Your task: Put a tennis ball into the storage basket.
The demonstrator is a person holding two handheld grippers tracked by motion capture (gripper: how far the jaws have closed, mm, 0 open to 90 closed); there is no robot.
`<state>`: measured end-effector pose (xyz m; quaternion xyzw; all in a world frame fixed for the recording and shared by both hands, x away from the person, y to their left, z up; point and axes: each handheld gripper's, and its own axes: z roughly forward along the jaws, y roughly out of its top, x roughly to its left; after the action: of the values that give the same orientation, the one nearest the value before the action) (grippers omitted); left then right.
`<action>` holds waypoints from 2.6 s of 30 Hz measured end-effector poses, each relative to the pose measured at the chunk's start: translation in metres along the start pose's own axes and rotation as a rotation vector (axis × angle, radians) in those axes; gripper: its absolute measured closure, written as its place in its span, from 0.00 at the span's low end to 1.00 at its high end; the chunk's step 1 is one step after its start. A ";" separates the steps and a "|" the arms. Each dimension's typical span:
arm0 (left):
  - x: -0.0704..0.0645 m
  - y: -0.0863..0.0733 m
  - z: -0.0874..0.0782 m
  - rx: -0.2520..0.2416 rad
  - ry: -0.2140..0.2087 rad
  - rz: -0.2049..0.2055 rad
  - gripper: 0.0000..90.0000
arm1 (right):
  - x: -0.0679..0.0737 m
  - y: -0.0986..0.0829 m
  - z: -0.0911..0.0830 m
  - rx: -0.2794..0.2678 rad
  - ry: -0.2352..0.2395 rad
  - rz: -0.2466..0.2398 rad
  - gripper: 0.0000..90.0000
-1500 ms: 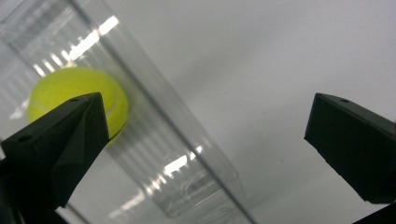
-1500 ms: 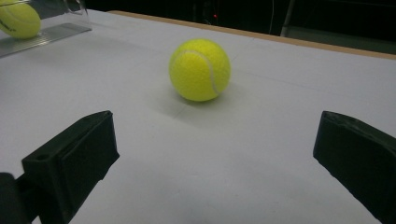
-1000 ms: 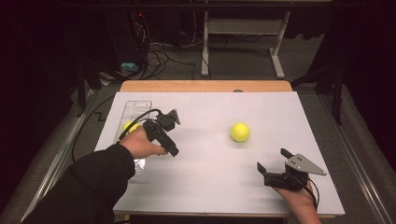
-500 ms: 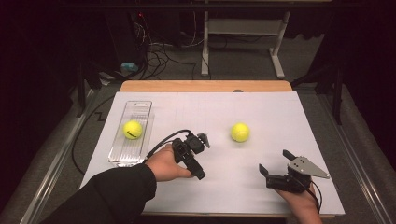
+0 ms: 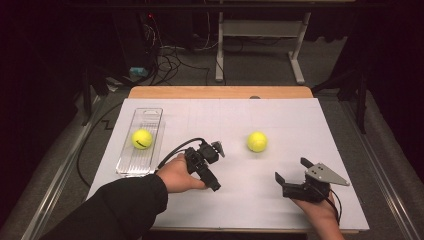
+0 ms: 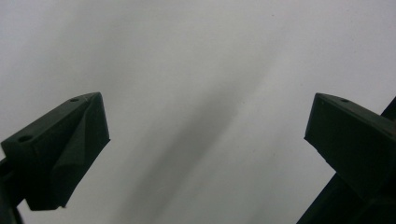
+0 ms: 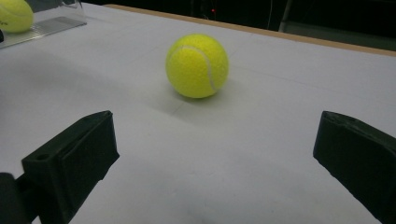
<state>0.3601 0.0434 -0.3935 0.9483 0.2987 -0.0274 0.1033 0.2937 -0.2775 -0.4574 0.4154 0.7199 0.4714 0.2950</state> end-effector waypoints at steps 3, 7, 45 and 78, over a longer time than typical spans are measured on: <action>0.005 -0.001 -0.003 -0.008 -0.011 -0.007 0.01 | 0.000 0.005 0.009 0.013 0.001 0.001 0.00; 0.010 -0.004 -0.004 -0.010 -0.013 -0.016 0.01 | 0.000 0.012 0.028 0.041 -0.002 -0.001 0.00; 0.006 -0.007 0.002 0.016 -0.026 0.001 0.01 | 0.009 0.047 0.143 0.275 0.001 0.019 0.29; -0.001 -0.003 -0.015 0.009 -0.006 -0.001 0.01 | 0.022 0.014 0.029 0.100 0.068 0.009 0.30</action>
<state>0.3575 0.0483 -0.3797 0.9486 0.2987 -0.0315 0.0998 0.3114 -0.2423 -0.4566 0.4166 0.7503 0.4499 0.2473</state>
